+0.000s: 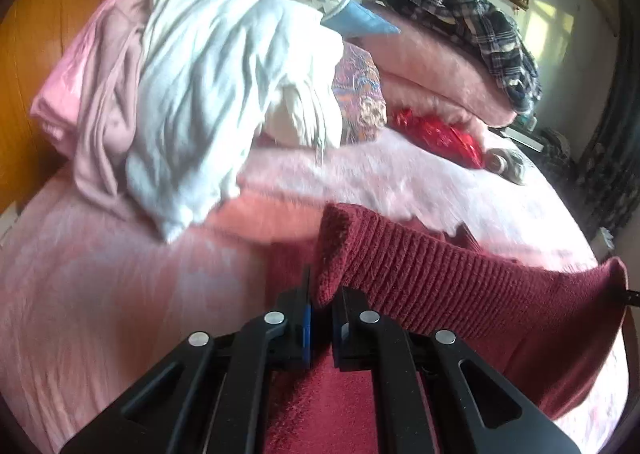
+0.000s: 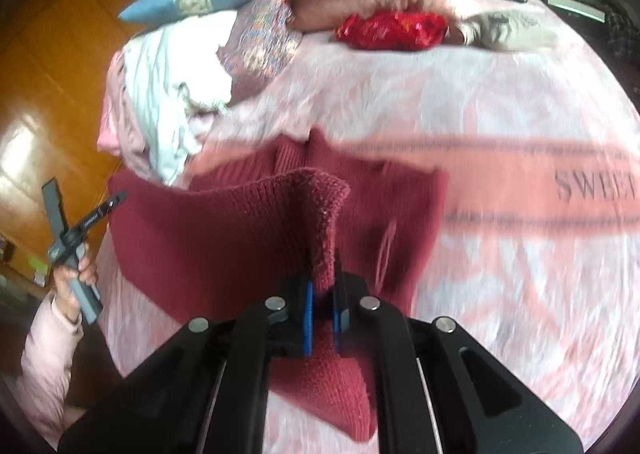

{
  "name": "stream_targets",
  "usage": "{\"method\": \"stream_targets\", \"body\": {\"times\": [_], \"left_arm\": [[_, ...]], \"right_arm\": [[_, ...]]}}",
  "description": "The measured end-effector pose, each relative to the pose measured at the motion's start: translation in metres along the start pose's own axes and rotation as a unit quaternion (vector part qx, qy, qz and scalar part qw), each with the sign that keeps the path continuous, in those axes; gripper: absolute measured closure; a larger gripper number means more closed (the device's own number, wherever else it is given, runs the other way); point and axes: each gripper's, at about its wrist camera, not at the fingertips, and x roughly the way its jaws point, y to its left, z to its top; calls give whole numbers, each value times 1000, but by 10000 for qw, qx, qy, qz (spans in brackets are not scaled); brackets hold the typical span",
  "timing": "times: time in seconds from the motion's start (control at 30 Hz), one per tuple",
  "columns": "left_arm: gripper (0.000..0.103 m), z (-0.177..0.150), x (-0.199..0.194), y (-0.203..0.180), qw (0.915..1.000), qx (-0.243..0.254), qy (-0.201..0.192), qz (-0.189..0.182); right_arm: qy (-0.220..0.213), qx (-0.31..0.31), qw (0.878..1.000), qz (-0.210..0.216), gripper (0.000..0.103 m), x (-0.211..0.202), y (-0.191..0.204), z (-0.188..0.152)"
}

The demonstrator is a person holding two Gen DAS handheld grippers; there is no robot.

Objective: Fold small clothes
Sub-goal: 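Lay the folded hem on the sweater and open both tools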

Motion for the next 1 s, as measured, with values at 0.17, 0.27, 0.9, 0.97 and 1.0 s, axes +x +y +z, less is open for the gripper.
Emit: {"method": "stream_targets", "body": {"times": [0.17, 0.27, 0.9, 0.97, 1.0], "left_arm": [[96, 26, 40, -5, 9997, -33, 25, 228], [96, 38, 70, -4, 9993, -71, 29, 359], [85, 7, 196, -18, 9881, 199, 1193, 948], [75, 12, 183, -15, 9874, 150, 1284, 914], [70, 15, 165, -11, 9885, 143, 1276, 794]], "right_arm": [[-8, 44, 9994, -347, 97, 38, -7, 40], [0, 207, 9983, -545, 97, 64, -15, 58], [718, 630, 9822, -1616, 80, 169, -58, 54], [785, 454, 9820, -1657, 73, 152, -52, 52], [827, 346, 9806, -1741, 66, 134, -48, 46]]}}
